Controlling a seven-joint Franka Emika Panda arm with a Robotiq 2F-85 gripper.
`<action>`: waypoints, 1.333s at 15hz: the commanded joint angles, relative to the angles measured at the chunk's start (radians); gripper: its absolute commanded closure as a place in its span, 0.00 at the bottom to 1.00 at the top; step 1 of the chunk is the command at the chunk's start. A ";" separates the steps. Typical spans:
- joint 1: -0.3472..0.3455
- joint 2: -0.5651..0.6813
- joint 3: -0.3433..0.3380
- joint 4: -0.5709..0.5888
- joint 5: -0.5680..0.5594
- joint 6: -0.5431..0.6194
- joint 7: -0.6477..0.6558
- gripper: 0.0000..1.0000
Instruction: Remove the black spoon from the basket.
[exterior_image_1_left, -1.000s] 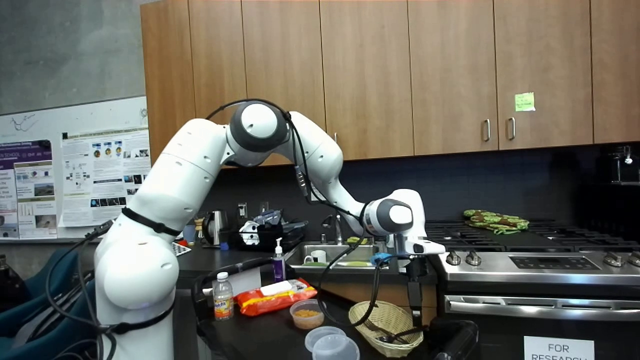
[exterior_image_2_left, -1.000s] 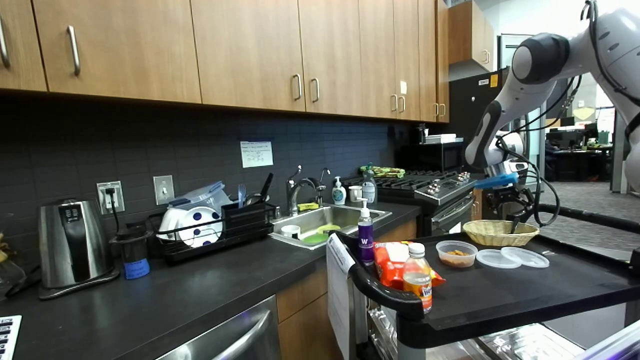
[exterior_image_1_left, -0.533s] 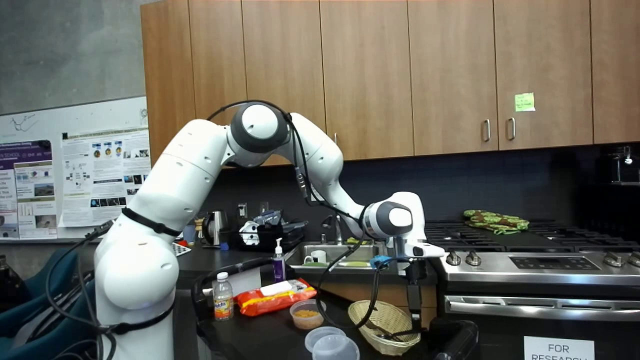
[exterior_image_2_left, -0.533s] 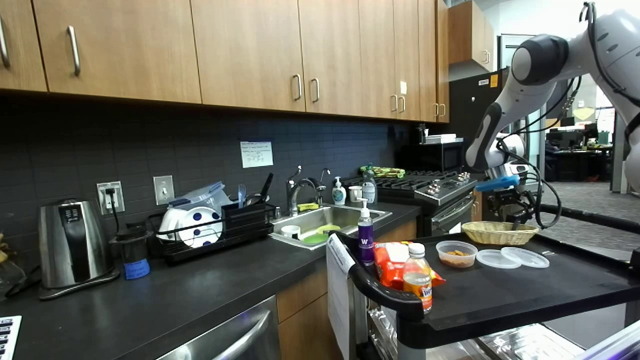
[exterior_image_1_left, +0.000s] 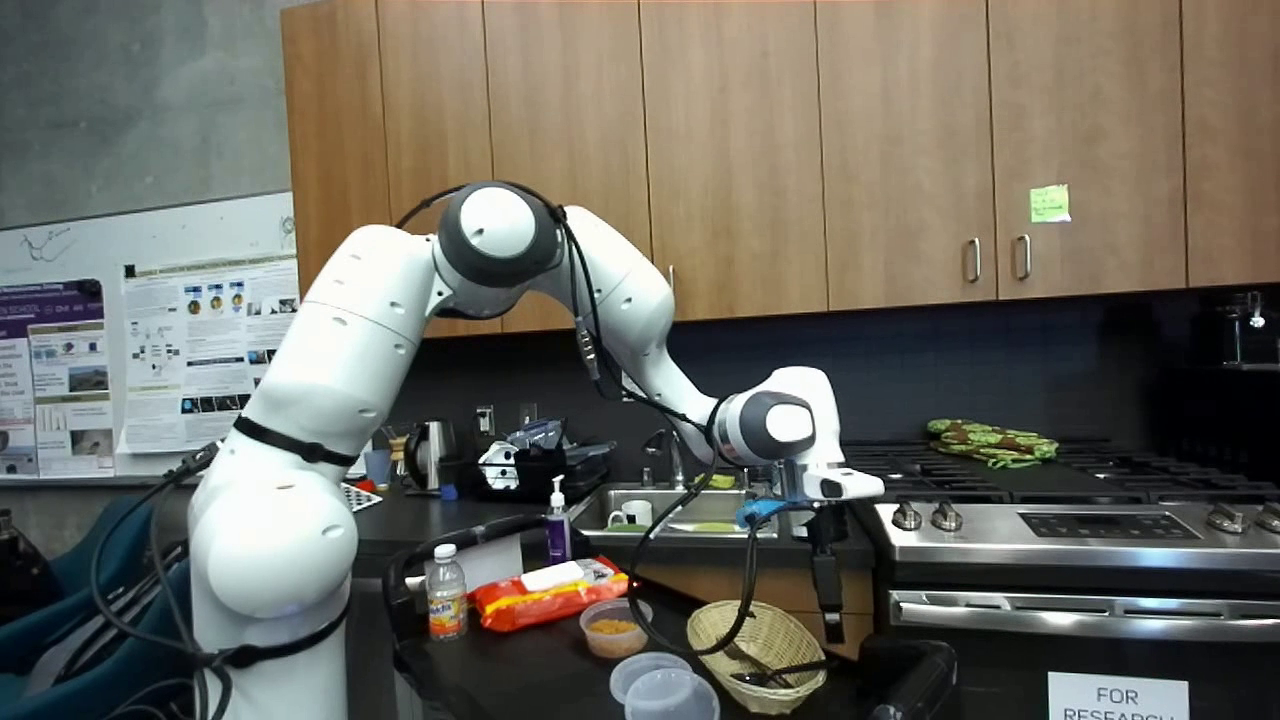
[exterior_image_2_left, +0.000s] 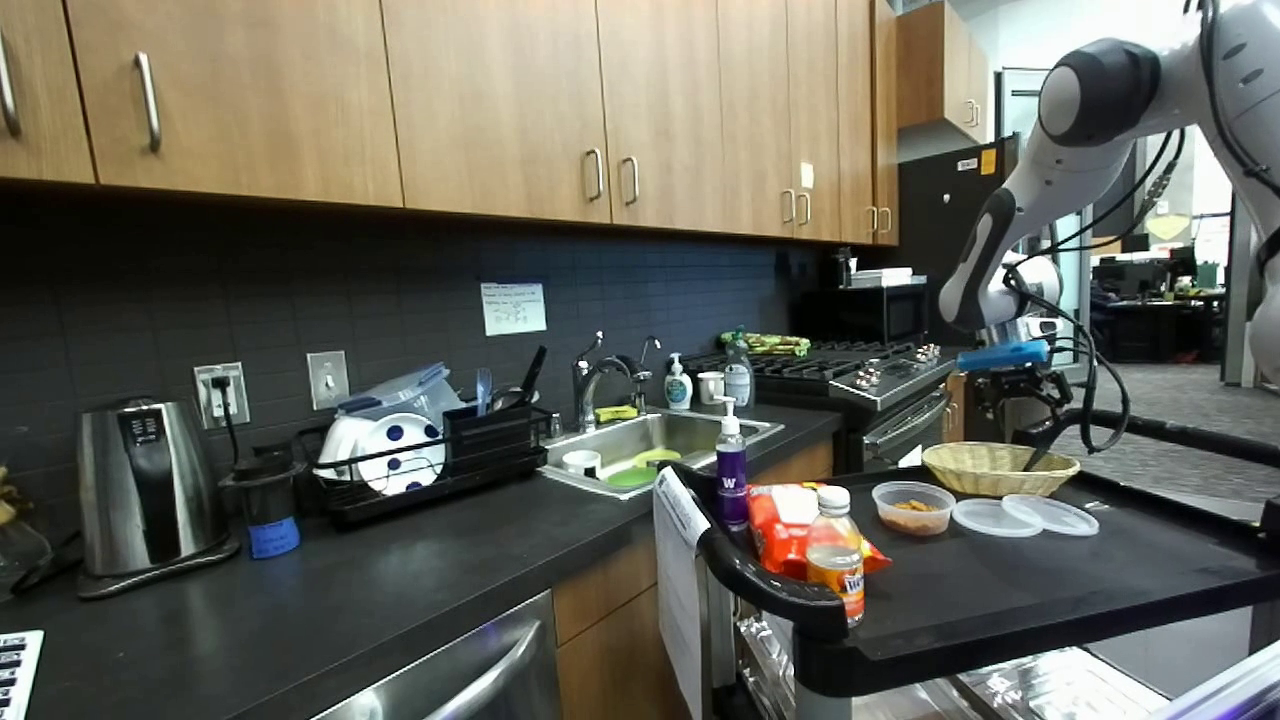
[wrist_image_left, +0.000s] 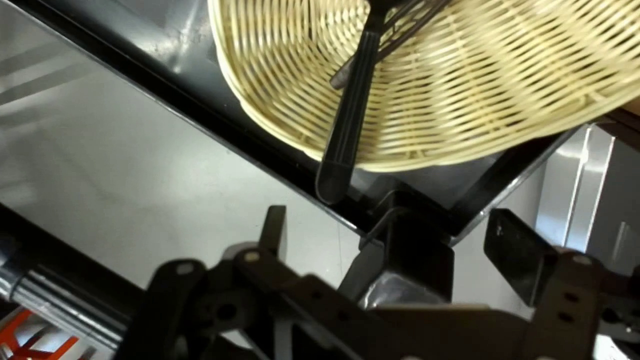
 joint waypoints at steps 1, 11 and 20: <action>0.005 -0.121 -0.004 -0.092 -0.004 0.028 -0.041 0.00; 0.037 -0.147 0.021 -0.221 -0.035 0.024 -0.086 0.00; 0.093 -0.086 0.034 -0.198 -0.055 0.048 -0.032 0.00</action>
